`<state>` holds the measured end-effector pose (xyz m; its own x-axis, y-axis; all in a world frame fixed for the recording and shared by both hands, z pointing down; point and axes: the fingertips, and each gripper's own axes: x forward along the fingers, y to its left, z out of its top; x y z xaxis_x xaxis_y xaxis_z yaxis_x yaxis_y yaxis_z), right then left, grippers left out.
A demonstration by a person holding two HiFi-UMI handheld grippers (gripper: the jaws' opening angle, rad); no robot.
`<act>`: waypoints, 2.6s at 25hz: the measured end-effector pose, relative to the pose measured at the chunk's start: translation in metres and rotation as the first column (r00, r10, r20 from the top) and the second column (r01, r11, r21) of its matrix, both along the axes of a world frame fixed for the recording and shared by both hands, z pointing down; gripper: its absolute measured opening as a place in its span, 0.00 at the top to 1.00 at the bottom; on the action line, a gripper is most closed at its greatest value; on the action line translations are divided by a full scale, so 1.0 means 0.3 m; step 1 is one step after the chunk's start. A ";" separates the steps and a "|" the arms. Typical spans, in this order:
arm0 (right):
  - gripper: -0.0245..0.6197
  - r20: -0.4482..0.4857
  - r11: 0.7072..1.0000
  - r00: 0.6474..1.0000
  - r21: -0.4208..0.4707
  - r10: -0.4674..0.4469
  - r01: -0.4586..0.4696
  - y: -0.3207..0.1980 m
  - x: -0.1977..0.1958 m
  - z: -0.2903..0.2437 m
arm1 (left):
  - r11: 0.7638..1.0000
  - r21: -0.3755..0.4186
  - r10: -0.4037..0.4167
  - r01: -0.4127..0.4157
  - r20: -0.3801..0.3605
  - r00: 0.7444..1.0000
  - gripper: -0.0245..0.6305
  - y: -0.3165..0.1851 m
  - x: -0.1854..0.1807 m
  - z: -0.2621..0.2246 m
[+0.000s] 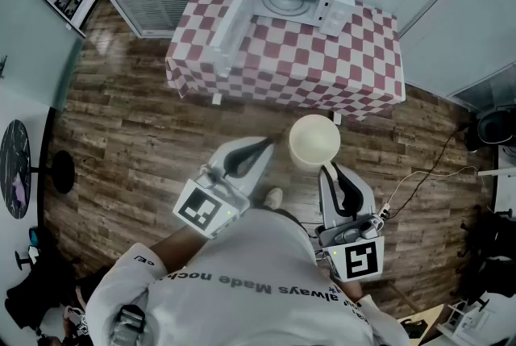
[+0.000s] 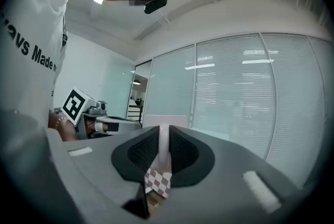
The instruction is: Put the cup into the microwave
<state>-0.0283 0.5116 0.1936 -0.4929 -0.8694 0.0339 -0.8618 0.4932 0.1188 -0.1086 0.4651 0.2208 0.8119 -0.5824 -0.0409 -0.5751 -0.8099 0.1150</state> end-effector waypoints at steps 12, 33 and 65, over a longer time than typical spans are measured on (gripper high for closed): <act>0.89 0.033 1.000 0.999 -0.017 0.006 -0.006 -0.042 0.185 0.002 | 1.000 -0.001 -0.007 0.007 0.010 1.000 0.96 -0.050 0.185 0.007; 0.89 0.038 0.999 0.999 -0.036 -0.018 0.019 -0.197 0.295 0.049 | 0.999 -0.040 -0.029 0.029 0.005 1.000 0.96 -0.188 0.296 0.065; 0.89 0.010 0.997 0.999 -0.052 0.052 -0.051 -0.824 -0.060 0.054 | 0.996 -0.059 0.063 -0.064 -0.020 0.998 0.96 -0.832 -0.051 0.066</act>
